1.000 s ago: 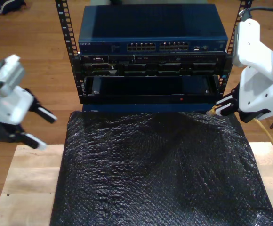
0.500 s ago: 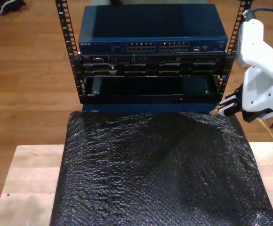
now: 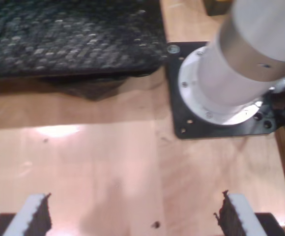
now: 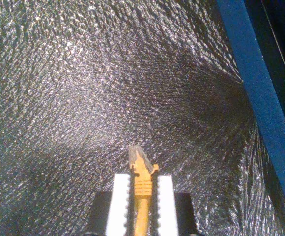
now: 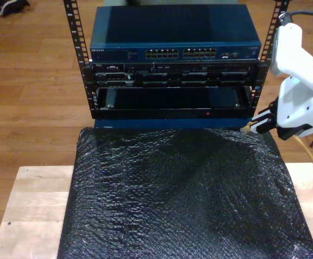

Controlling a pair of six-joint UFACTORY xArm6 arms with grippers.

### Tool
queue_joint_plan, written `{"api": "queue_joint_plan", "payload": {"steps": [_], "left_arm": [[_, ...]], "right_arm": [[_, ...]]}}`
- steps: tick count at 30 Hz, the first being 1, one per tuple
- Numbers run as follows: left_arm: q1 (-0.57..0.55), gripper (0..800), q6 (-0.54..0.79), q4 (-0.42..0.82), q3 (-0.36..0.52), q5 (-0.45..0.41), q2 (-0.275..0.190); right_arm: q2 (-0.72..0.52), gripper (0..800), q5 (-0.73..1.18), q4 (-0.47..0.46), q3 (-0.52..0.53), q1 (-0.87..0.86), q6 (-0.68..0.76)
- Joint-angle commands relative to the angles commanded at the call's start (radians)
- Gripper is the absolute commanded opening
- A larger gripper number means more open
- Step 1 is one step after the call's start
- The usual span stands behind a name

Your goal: Grab the cable and plug it in

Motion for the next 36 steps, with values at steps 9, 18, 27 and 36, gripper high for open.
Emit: {"api": "queue_joint_plan", "payload": {"steps": [9, 18, 27, 36], "left_arm": [[0.094, 799, 0.095, 0.095, 0.106, -0.006, -0.012], [0.124, 799, 0.144, 0.133, 0.175, -0.009, -0.029], [0.161, 799, 0.176, 0.198, 0.311, -0.135, -0.087], [0.172, 799, 0.210, 0.256, 0.431, -0.229, -0.147]], "right_arm": [[0.031, 0, -0.002, 0.005, -0.011, 0.000, 0.002], [0.084, 0, -0.008, 0.006, -0.040, 0.000, 0.002], [0.115, 0, -0.011, 0.006, -0.058, 0.000, 0.002], [0.133, 0, -0.011, 0.005, -0.064, 0.000, 0.002]]}}
